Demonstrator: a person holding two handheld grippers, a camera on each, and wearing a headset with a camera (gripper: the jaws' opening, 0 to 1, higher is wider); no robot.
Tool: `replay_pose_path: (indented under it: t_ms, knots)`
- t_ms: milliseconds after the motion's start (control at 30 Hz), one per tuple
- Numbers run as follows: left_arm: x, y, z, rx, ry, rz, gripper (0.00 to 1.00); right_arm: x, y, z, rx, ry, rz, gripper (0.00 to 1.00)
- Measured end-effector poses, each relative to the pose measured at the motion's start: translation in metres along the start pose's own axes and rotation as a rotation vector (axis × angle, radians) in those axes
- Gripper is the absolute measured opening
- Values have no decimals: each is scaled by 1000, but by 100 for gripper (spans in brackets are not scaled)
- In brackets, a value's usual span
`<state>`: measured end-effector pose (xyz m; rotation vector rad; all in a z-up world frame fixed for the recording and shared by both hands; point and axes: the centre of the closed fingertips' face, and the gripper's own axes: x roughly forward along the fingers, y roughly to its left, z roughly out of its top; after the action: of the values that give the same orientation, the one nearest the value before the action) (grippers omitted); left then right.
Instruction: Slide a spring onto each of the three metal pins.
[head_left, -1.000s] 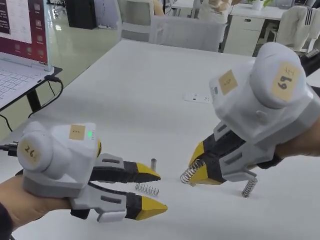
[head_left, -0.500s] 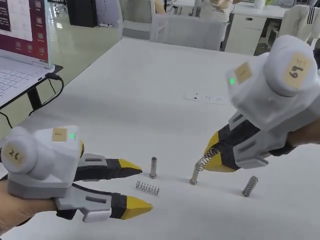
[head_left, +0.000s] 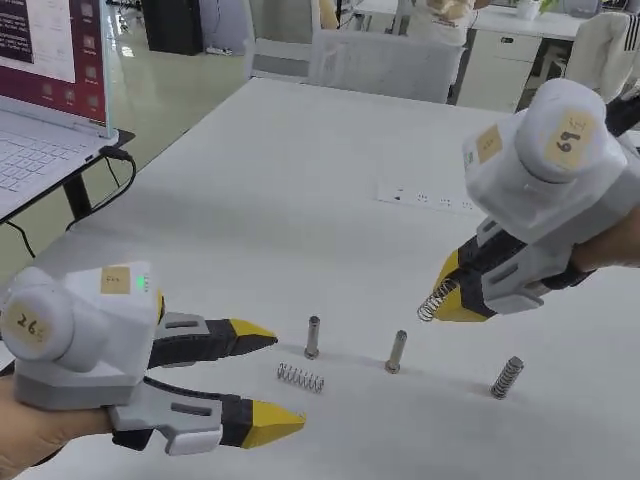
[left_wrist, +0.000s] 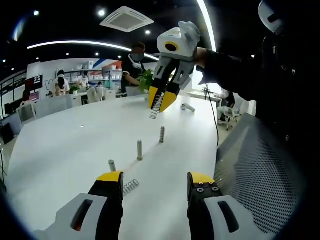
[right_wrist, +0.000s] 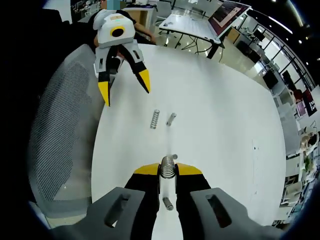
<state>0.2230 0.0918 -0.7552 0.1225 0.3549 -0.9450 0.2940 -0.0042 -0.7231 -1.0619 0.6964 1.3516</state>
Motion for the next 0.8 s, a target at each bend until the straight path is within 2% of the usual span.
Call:
replay_pose_path:
  t_ms: [133,367,467,633,800]
  knots:
    - [0,0,0,-3,-3,6,48,9,-4,0,8,12,21,9]
    - [0,1,-2,-3,-1,17,50,26,-14,-9,-7,81,33,9]
    - [0,1,-2,-4,-1,18,50,32,-14,-10,6,81,58,9]
    - [2,0,-3,1,3,18,51,42,-15,-12,4,98,70,9]
    - [2,0,-4,1,5,17,52,51,-23,-17,3,118,63,9]
